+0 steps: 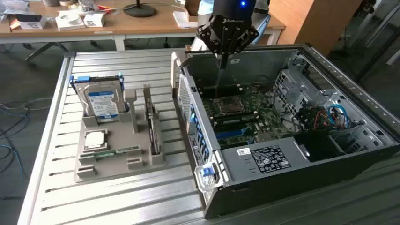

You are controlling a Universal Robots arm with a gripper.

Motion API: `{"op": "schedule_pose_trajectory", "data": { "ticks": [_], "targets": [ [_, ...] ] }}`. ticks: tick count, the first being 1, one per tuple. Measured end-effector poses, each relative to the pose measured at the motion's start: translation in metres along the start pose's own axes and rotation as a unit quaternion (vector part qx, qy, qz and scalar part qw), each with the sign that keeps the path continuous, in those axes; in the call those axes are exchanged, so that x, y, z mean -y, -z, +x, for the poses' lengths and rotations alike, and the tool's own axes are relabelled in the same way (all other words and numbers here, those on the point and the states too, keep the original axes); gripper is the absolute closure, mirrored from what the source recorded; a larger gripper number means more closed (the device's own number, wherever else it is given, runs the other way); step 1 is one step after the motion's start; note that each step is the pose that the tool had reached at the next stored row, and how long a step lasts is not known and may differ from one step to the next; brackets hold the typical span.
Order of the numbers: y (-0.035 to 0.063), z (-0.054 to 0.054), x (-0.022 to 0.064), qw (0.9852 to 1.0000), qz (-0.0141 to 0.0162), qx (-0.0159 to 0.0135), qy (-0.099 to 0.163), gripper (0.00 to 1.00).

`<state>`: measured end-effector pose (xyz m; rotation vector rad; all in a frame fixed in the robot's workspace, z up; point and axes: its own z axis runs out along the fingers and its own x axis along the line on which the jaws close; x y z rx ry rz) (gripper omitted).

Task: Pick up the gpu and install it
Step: 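Reach for the gpu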

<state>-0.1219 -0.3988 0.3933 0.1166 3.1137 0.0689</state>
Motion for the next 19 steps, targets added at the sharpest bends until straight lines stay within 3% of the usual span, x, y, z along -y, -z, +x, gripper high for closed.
{"op": "schedule_pose_trajectory", "data": {
  "ticks": [10, 19],
  "targets": [
    [0.0000, 0.000, 0.0000, 1.0000, 0.0000, 0.0000, 0.000, 0.89],
    [-0.0008, 0.010, 0.0008, 1.0000, 0.0000, 0.0000, 0.000, 0.89]
  ]
}}
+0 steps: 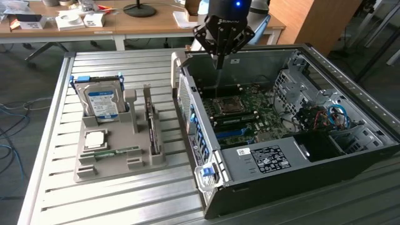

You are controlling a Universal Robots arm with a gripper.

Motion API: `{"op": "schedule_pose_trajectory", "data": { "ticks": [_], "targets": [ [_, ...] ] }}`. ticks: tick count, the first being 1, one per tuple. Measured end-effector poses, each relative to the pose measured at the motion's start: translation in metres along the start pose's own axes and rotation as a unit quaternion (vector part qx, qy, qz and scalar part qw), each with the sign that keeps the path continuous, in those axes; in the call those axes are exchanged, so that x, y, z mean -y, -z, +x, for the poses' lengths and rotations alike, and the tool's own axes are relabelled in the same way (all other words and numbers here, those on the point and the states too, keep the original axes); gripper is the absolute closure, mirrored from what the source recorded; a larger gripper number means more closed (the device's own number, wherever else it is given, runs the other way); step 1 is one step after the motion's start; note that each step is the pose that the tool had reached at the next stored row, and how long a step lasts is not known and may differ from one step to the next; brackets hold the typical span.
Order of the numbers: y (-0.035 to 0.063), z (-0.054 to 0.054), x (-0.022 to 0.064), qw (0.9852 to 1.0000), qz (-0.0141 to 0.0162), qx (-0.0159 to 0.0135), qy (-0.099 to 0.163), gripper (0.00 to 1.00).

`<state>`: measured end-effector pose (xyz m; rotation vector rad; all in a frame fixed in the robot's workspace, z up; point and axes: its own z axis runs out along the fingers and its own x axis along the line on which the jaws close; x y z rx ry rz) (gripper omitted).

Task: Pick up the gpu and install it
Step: 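Reach for the gpu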

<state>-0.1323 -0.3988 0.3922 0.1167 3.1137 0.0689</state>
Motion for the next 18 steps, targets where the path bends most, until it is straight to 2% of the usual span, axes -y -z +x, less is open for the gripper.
{"op": "schedule_pose_trajectory", "data": {
  "ticks": [18],
  "targets": [
    [-0.0014, 0.035, 0.0027, 1.0000, 0.0001, 0.0000, 0.000, 0.89]
  ]
}}
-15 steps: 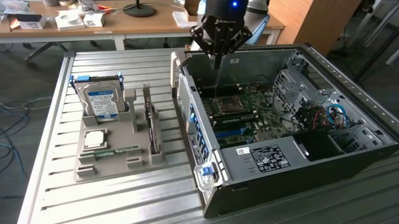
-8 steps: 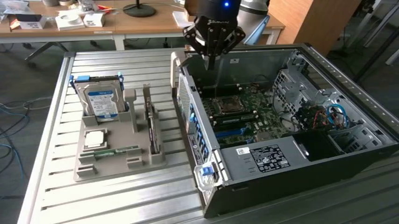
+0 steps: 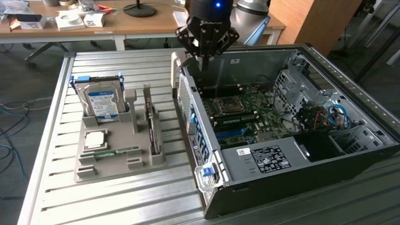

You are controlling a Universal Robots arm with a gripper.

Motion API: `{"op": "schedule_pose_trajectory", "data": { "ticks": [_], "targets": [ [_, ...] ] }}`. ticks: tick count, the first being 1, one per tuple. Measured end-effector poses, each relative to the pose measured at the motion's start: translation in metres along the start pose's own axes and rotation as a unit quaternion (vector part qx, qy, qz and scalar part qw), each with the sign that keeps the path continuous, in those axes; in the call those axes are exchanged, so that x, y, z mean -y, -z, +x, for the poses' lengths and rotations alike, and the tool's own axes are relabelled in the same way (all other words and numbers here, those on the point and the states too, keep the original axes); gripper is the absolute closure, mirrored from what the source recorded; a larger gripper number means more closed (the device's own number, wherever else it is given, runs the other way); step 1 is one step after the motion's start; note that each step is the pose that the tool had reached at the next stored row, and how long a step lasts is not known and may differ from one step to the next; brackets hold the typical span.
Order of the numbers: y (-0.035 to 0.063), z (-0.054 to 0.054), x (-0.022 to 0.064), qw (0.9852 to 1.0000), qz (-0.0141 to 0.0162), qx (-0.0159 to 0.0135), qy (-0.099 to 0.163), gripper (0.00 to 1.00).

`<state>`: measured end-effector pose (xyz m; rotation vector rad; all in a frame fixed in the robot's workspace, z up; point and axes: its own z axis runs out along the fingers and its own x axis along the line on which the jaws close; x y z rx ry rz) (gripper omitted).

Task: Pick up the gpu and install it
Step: 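Reach for the gpu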

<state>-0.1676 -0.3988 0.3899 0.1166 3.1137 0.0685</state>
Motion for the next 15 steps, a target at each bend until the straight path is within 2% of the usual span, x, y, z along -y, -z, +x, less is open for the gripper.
{"op": "schedule_pose_trajectory", "data": {
  "ticks": [15],
  "targets": [
    [-0.0011, 0.041, 0.0031, 1.0000, 0.0000, 0.0000, 0.000, 0.89]
  ]
}}
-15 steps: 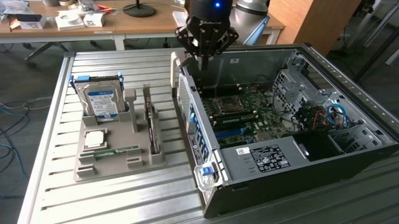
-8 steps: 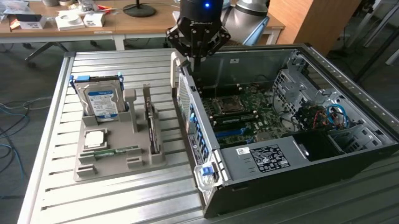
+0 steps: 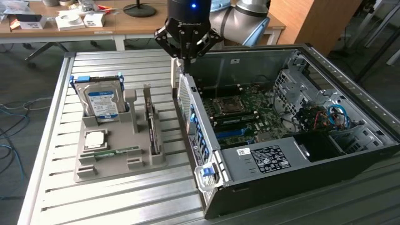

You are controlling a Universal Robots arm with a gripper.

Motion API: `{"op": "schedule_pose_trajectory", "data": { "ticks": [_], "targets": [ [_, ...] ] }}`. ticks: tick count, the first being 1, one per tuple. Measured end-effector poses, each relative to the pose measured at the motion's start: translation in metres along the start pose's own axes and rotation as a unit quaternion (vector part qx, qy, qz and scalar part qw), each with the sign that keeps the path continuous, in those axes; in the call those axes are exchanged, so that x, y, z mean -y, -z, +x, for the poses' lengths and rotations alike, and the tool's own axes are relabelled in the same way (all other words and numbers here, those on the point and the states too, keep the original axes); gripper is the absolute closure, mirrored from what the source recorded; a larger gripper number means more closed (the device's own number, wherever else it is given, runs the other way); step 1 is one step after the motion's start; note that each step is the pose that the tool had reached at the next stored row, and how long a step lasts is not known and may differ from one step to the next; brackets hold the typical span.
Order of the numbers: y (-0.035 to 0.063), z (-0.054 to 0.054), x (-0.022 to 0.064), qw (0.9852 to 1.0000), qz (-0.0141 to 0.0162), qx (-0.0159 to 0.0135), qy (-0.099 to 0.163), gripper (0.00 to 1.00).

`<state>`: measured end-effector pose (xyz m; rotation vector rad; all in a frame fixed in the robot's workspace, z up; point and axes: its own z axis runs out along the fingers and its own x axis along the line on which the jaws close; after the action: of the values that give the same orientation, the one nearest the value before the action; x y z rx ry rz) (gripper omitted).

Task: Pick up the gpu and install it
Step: 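Reach for the gpu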

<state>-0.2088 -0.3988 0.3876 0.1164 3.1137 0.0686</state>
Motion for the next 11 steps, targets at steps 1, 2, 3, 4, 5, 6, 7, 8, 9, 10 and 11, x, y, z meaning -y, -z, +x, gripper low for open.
{"op": "schedule_pose_trajectory", "data": {
  "ticks": [1, 2, 3, 4, 5, 6, 7, 8, 9, 10, 11],
  "targets": [
    [-0.0001, 0.003, 0.0002, 1.0000, 0.0000, 0.0000, 0.000, 0.89],
    [-0.0002, 0.005, 0.0004, 1.0000, 0.0000, 0.0000, 0.000, 0.89],
    [-0.0003, 0.008, 0.0006, 1.0000, 0.0001, 0.0000, 0.000, 0.89],
    [-0.0004, 0.010, 0.0007, 1.0000, 0.0000, 0.0000, 0.000, 0.89],
    [-0.0005, 0.013, 0.0009, 1.0000, 0.0000, 0.0000, 0.000, 0.89],
    [-0.0006, 0.015, 0.0011, 1.0000, 0.0000, 0.0000, 0.000, 0.89],
    [-0.0007, 0.018, 0.0013, 1.0000, 0.0000, 0.0000, 0.000, 0.89],
    [-0.0009, 0.020, 0.0014, 1.0000, 0.0000, 0.0000, 0.000, 0.89],
    [-0.0010, 0.022, 0.0016, 1.0000, 0.0000, 0.0000, 0.000, 0.89],
    [-0.0011, 0.025, 0.0017, 1.0000, 0.0000, 0.0000, 0.000, 0.89],
    [-0.0012, 0.027, 0.0019, 1.0000, 0.0000, 0.0000, 0.000, 0.89]
  ]
}}
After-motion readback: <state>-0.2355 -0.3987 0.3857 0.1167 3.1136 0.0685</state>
